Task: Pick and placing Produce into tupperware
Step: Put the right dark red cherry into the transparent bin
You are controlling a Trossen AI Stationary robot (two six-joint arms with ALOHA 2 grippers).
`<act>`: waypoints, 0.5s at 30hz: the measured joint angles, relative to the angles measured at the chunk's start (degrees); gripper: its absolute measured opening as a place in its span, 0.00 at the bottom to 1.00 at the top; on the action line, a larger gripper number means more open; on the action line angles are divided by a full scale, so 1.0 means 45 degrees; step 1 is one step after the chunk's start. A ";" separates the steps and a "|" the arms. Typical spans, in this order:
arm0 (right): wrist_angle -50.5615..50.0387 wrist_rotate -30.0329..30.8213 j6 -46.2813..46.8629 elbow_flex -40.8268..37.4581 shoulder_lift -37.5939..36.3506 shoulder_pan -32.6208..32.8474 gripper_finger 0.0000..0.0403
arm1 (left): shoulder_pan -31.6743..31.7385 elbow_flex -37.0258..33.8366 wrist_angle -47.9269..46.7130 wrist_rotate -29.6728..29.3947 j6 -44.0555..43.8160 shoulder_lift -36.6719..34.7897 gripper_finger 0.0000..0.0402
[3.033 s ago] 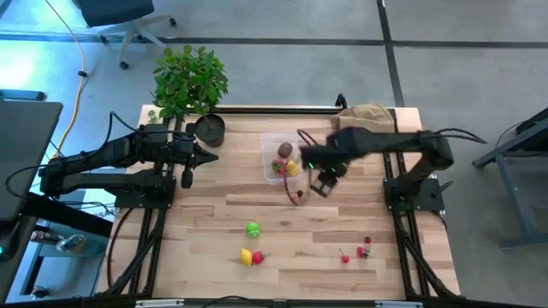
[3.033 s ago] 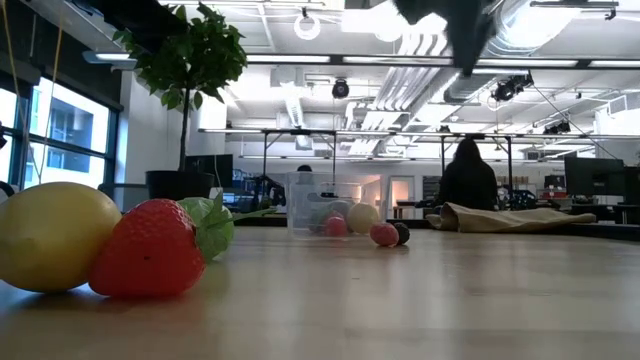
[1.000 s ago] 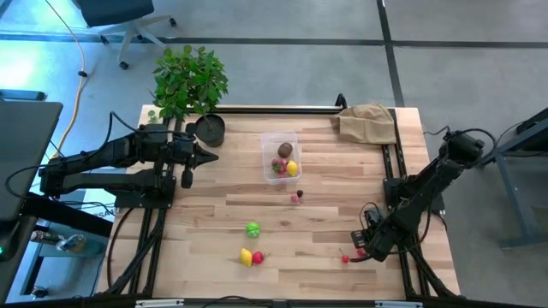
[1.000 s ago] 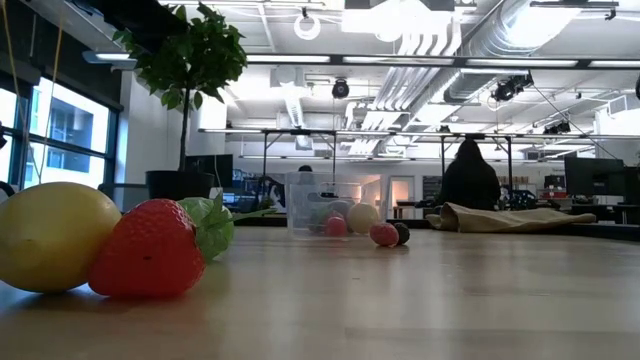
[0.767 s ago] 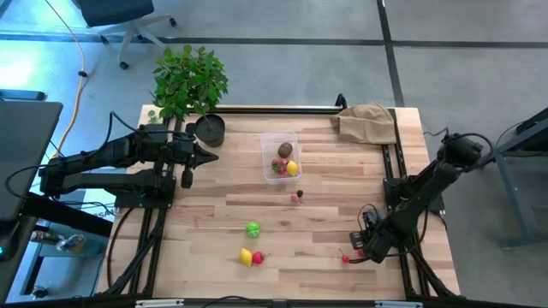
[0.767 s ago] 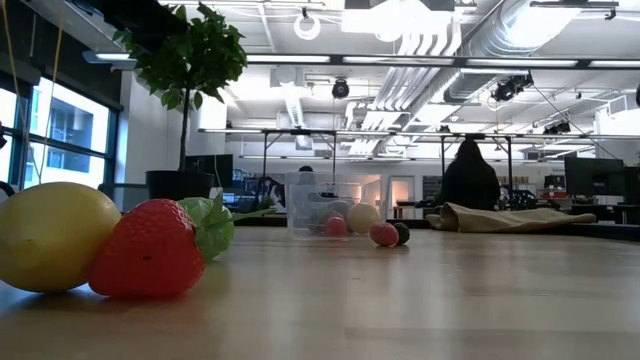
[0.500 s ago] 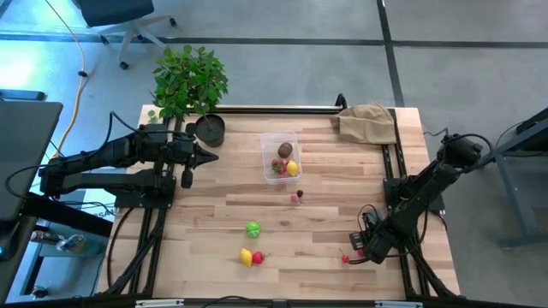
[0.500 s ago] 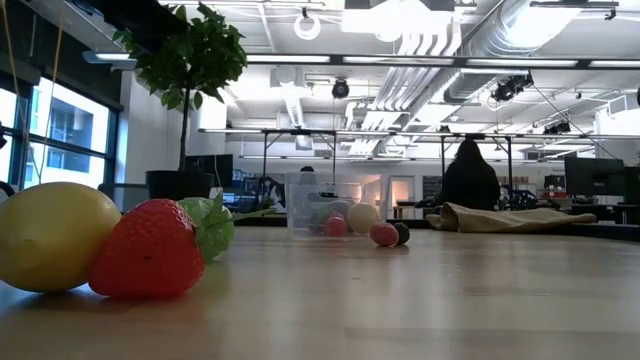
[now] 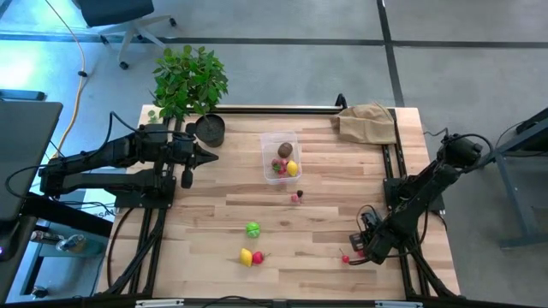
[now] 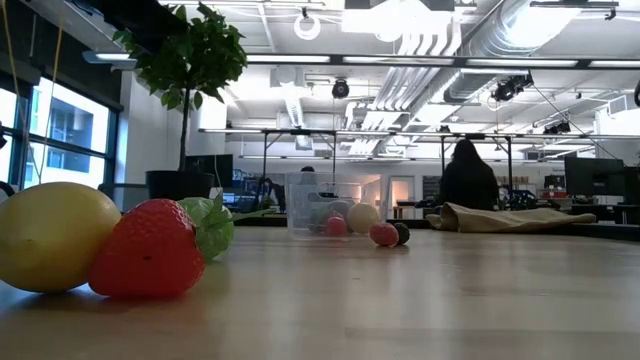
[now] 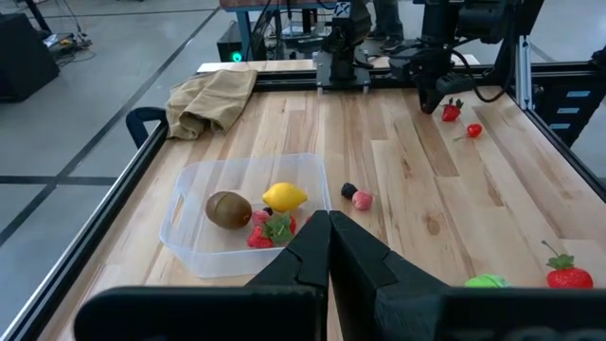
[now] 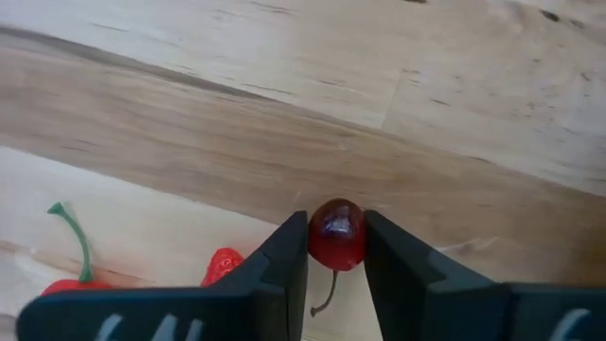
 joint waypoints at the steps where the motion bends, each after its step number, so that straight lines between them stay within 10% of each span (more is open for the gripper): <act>1: 0.0014 0.0102 -0.0148 0.0005 0.0000 0.0002 0.19 | 0.0002 -0.0001 -0.0005 -0.0001 -0.0001 0.0000 0.00; 15: -0.0081 0.1588 -0.2419 0.0010 -0.0654 -0.0425 0.18 | 0.0002 0.0004 -0.0002 0.0000 0.0001 0.0000 0.00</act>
